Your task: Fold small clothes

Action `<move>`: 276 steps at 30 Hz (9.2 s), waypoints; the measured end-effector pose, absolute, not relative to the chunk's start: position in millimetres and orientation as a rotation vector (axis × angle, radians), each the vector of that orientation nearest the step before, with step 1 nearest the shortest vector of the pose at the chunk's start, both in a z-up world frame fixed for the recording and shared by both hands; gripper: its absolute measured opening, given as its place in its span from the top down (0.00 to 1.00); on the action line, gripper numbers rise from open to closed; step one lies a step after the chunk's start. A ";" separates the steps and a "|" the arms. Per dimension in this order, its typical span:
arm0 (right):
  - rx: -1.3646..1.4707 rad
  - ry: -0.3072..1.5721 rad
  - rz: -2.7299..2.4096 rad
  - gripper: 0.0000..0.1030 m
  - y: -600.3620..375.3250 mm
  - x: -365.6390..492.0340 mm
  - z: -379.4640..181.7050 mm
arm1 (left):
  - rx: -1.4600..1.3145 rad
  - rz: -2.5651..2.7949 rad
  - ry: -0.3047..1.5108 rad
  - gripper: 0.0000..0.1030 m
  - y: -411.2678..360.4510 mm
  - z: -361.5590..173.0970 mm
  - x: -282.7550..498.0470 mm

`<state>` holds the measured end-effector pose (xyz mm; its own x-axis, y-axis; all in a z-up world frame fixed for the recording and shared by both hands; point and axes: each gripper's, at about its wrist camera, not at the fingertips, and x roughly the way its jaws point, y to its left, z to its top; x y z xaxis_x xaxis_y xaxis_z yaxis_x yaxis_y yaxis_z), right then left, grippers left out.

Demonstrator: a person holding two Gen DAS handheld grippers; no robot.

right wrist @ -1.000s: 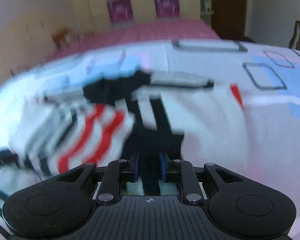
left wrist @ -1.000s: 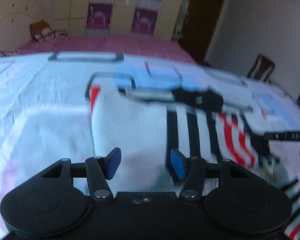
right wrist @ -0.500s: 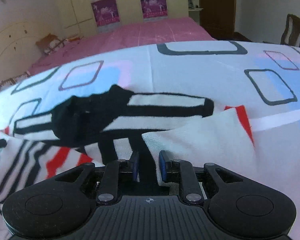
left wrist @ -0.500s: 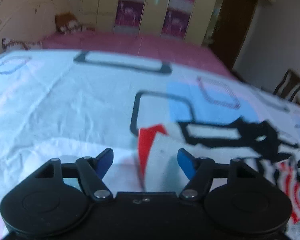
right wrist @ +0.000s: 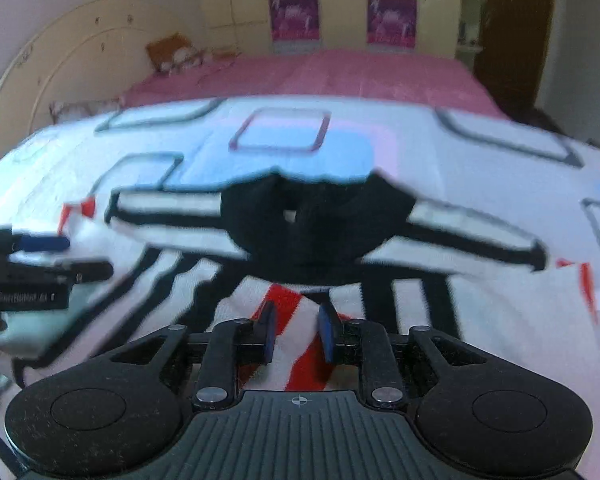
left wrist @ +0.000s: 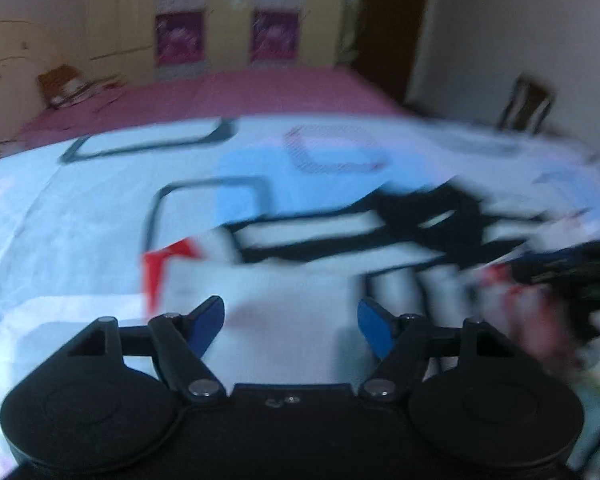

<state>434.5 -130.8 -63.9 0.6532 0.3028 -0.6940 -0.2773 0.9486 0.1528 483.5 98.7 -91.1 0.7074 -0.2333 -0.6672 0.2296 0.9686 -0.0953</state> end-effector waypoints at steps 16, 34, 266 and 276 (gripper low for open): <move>-0.006 0.866 0.171 0.80 -182.7 397.5 -80.1 | 0.092 -0.253 0.751 0.28 102.1 -111.1 433.6; 0.057 0.800 0.139 0.79 -188.4 392.6 -56.7 | 0.000 -0.209 0.760 0.26 122.6 -84.6 475.6; -0.003 0.801 0.163 0.55 -245.5 397.2 -85.3 | 0.055 -0.219 0.727 0.24 97.8 -103.4 437.8; -0.068 0.782 0.408 0.55 -160.5 349.0 -61.6 | 0.048 -0.353 0.707 0.27 33.9 -88.7 404.6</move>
<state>349.0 -160.5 -61.6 0.6360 0.3320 -0.6966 -0.3821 0.9198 0.0895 404.6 33.9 -88.7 0.7035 -0.3016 -0.6435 0.3337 0.9396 -0.0757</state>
